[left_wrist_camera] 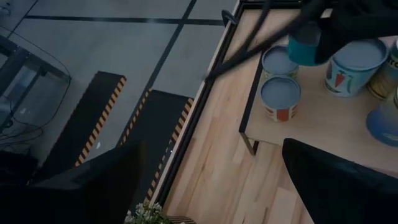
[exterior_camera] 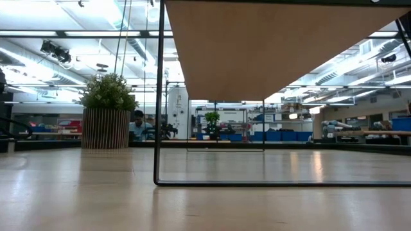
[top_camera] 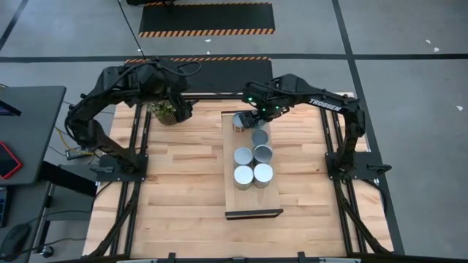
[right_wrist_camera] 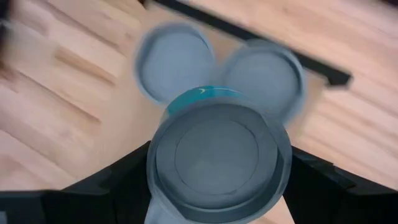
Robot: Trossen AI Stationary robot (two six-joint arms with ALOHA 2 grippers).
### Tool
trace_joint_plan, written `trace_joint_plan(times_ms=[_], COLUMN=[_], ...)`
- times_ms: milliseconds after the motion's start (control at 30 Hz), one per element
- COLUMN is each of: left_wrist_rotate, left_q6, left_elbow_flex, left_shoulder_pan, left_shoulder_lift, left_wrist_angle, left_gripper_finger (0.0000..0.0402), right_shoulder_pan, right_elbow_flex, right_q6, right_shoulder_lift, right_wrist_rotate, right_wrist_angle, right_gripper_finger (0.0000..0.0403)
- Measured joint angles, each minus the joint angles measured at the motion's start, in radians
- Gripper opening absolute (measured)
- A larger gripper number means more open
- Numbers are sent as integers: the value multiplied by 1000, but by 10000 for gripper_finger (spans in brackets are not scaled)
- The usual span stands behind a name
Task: Pick and place cans onto a shelf
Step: Put the canned tuna on the shelf
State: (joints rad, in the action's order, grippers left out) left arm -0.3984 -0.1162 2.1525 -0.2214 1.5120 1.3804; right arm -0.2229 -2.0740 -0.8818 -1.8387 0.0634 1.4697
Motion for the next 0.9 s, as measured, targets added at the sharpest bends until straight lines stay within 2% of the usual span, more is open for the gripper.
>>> trace_joint_plan(times_ms=[200,900], left_wrist_rotate=[0,1], left_q6=[-1,-1], left_elbow_flex=[0,0], left_shoulder_pan=[0,0], left_shoulder_lift=[1,1], left_wrist_angle=[0,1], left_gripper_finger=[385,385], right_shoulder_pan=[14,50], right_elbow_flex=[-1,-1], right_q6=[-6,-25], right_shoulder_lift=[-20,-29], right_wrist_rotate=[48,54], right_wrist_angle=[-10,58], right_gripper_finger=[300,300])
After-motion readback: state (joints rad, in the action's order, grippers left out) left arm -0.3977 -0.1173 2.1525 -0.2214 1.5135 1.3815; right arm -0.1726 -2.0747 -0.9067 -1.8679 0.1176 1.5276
